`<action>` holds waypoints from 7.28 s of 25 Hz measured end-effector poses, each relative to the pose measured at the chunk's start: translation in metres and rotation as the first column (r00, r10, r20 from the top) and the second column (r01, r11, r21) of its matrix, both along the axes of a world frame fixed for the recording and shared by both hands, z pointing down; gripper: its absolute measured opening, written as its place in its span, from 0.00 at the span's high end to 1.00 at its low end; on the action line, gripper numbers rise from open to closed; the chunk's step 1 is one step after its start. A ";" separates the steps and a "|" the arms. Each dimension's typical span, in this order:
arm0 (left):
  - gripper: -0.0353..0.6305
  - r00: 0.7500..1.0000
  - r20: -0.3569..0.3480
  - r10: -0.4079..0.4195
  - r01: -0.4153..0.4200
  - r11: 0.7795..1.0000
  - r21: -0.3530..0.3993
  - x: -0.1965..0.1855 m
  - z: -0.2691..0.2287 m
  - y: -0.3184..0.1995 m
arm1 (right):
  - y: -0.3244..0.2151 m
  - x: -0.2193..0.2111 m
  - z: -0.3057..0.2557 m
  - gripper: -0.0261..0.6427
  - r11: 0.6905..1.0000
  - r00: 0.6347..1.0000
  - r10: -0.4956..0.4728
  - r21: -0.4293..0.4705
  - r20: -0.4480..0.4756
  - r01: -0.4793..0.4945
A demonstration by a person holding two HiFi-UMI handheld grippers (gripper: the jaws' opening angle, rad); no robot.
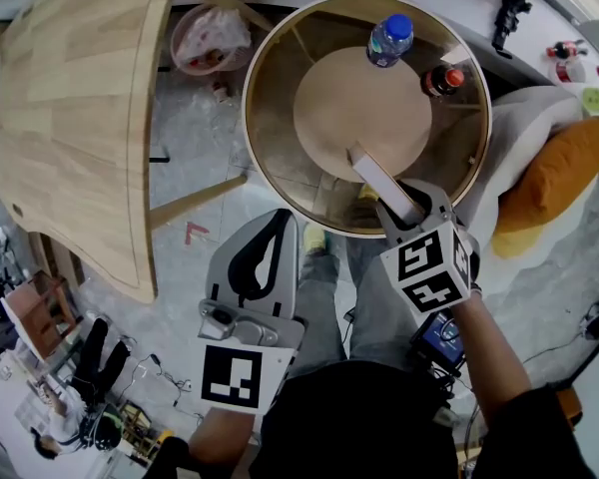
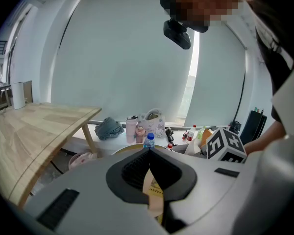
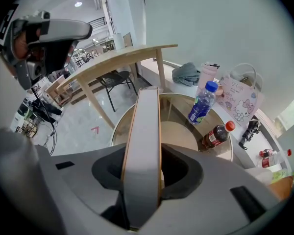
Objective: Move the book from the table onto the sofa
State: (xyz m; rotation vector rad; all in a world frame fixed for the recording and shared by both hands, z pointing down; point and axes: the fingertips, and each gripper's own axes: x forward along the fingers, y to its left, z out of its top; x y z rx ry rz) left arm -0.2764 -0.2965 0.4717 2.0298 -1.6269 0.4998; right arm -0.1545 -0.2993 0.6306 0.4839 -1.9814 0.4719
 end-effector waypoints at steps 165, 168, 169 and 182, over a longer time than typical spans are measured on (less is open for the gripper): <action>0.94 0.394 0.025 0.919 -0.916 0.395 -0.076 0.628 0.182 0.090 | 0.154 0.625 0.125 0.74 0.292 0.299 0.953 0.108 0.050 -0.950; 0.94 0.381 0.016 0.924 -0.919 0.381 -0.105 0.626 0.198 0.093 | 0.152 0.627 0.147 0.74 0.277 0.281 0.959 0.094 0.037 -0.956; 0.94 0.380 0.014 0.925 -0.919 0.379 -0.110 0.626 0.203 0.093 | 0.151 0.627 0.154 0.74 0.273 0.277 0.960 0.092 0.035 -0.958; 0.94 0.388 -0.018 0.921 -0.910 0.380 -0.168 0.626 0.253 0.087 | 0.138 0.633 0.230 0.74 0.222 0.222 0.975 0.078 -0.009 -0.972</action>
